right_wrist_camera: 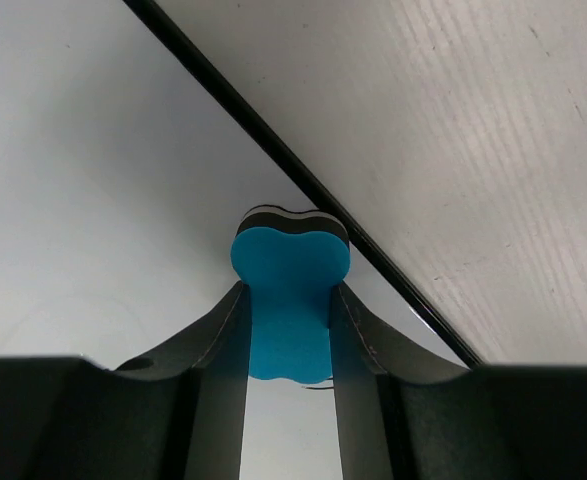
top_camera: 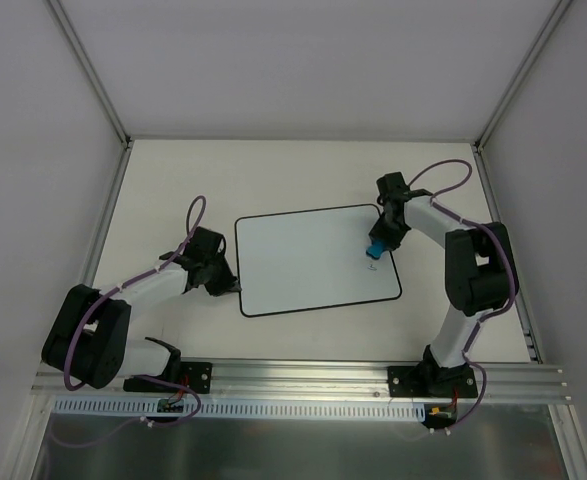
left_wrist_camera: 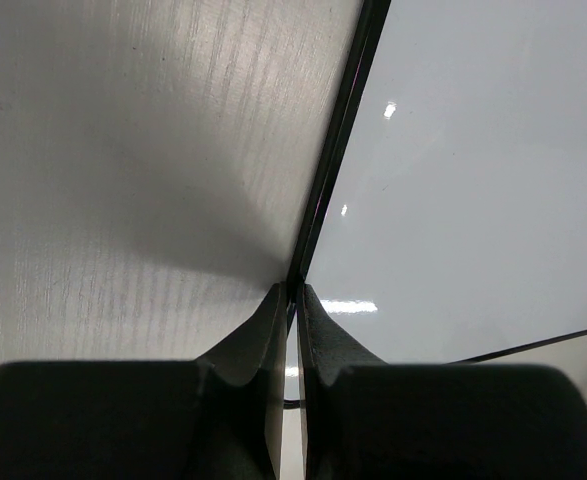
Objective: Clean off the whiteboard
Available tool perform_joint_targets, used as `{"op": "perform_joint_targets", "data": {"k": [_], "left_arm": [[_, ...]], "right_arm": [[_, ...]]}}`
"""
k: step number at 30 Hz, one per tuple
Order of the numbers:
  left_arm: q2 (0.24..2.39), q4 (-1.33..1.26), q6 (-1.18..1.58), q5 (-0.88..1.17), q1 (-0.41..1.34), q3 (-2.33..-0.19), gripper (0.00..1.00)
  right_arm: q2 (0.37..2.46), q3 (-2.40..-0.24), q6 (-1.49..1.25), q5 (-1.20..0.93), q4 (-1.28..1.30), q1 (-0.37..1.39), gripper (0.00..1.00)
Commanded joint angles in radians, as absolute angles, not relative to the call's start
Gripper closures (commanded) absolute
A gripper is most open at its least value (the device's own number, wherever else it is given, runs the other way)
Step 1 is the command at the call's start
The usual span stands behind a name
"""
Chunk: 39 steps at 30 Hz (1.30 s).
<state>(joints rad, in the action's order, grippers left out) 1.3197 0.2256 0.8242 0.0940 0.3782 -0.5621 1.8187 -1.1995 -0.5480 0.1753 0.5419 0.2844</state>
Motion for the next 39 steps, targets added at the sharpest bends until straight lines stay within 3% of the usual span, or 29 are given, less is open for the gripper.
{"op": "perform_joint_targets", "data": {"k": [1, 12, 21, 25, 32, 39], "left_arm": [[1.315, 0.342, 0.81, 0.006, 0.357, -0.532, 1.0], [1.319, 0.344, 0.808, 0.009, 0.345, -0.541, 1.0], [1.322, 0.344, 0.801, 0.006, 0.345, -0.551, 1.0], [1.322, 0.342, 0.798, 0.008, 0.344, -0.551, 1.0], [1.325, 0.342, 0.79, 0.015, 0.344, -0.557, 1.0], [1.322, 0.344, 0.792, 0.018, 0.344, -0.557, 1.0]], "right_arm": [[1.799, -1.163, -0.586, 0.224, 0.614, 0.282, 1.0], [1.881, -1.209, -0.615, 0.086, 0.566, 0.48, 1.0], [1.623, -0.886, -0.683, 0.195, 0.571, 0.384, 1.0], [1.539, -0.85, -0.706, 0.255, 0.6, 0.367, 0.99], [1.638, -0.911, -0.654, 0.184, 0.546, 0.403, 1.0], [1.831, -1.136, -0.646, 0.112, 0.523, 0.664, 1.0]]}}
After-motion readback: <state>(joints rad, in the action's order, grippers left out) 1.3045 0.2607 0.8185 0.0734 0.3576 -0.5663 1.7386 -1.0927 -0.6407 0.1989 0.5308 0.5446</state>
